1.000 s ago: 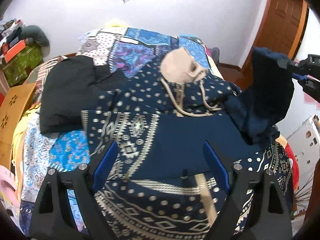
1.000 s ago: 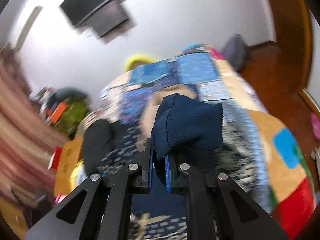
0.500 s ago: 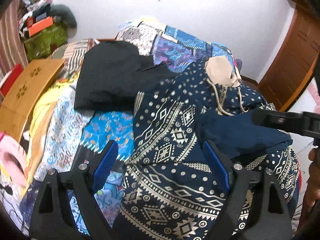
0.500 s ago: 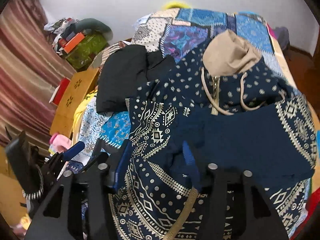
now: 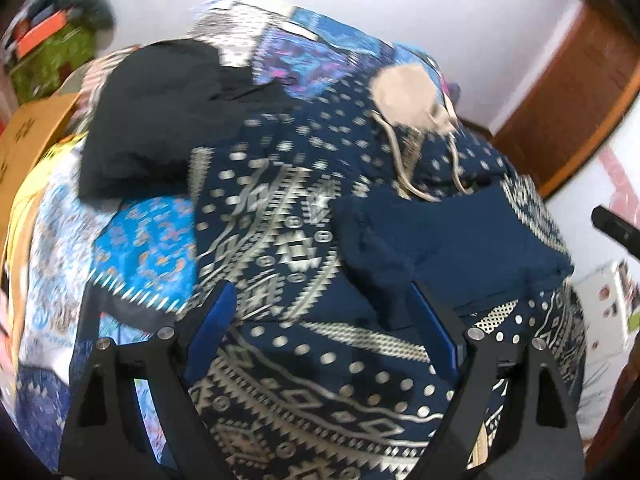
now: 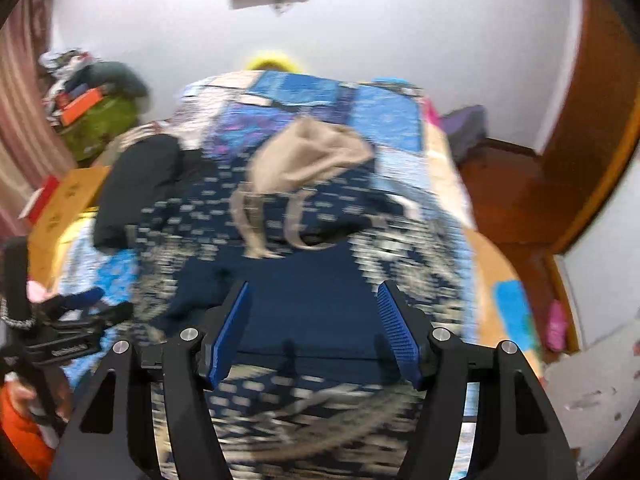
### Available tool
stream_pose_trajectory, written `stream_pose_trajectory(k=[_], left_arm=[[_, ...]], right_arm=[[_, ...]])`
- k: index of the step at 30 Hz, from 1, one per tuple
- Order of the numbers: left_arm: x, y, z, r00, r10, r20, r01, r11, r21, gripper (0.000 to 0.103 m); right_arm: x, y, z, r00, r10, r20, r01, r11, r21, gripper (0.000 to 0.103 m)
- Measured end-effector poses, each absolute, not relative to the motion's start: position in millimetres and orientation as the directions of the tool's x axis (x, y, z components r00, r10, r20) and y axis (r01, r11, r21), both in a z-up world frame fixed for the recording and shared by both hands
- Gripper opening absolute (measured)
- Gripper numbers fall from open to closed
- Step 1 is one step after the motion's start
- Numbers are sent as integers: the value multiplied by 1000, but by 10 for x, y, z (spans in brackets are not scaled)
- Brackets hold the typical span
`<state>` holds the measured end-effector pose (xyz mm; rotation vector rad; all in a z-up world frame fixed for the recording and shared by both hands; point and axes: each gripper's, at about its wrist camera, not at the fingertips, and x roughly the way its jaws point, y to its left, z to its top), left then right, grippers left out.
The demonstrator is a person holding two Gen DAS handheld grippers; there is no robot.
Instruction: Fold large clothes
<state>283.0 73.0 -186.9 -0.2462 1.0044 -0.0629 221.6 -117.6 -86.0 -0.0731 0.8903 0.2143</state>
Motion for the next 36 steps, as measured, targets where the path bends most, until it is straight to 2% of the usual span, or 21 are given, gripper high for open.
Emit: stream_pose_trajectory(k=[7, 12, 15, 16, 17, 20, 25, 29, 31, 34, 36], left_arm=[[3117, 168, -2109, 489, -67, -870, 60, 997, -43, 84], [3376, 141, -2378, 415, -86, -906, 40, 996, -77, 76], [3510, 223, -2442, 395, -138, -908, 9, 989, -147, 55], [3540, 245, -2434, 390, -156, -908, 0, 986, -169, 42], [3565, 275, -2394, 395, -166, -904, -9, 983, -185, 23], [3593, 370, -2194, 443, -193, -875, -13, 975, -222, 15], [3479, 669, -1693, 566, -247, -787, -15, 951, -309, 12], [3362, 797, -1511, 611, -230, -757, -23, 951, -308, 12], [3298, 867, -1524, 617, -196, -762, -39, 960, -279, 12], [3216, 1092, -1759, 583, -213, -784, -89, 943, -322, 13], [3161, 1167, -1944, 559, -159, -814, -137, 950, -279, 21]], right_arm=[[2198, -1861, -981, 618, 37, -785, -61, 998, -2, 61], [2200, -2214, -1107, 599, -13, -801, 28, 1000, 5, 61], [2254, -2384, -1158, 585, -36, -810, 69, 998, 5, 61], [2267, -2434, -1168, 582, -39, -812, 81, 997, 10, 61], [2285, -2467, -1176, 581, -38, -813, 90, 996, 18, 61], [2342, -2534, -1183, 579, -16, -815, 103, 993, 53, 61], [2457, -2428, -1270, 572, 89, -816, 62, 987, 151, 62], [2573, -2275, -1490, 515, 111, -850, 55, 985, 161, 62], [2596, -2190, -1616, 474, 120, -872, 33, 988, 154, 62], [2560, -2134, -1730, 453, 115, -884, 13, 991, 136, 62], [2535, -2144, -1747, 456, 114, -883, 8, 991, 132, 63]])
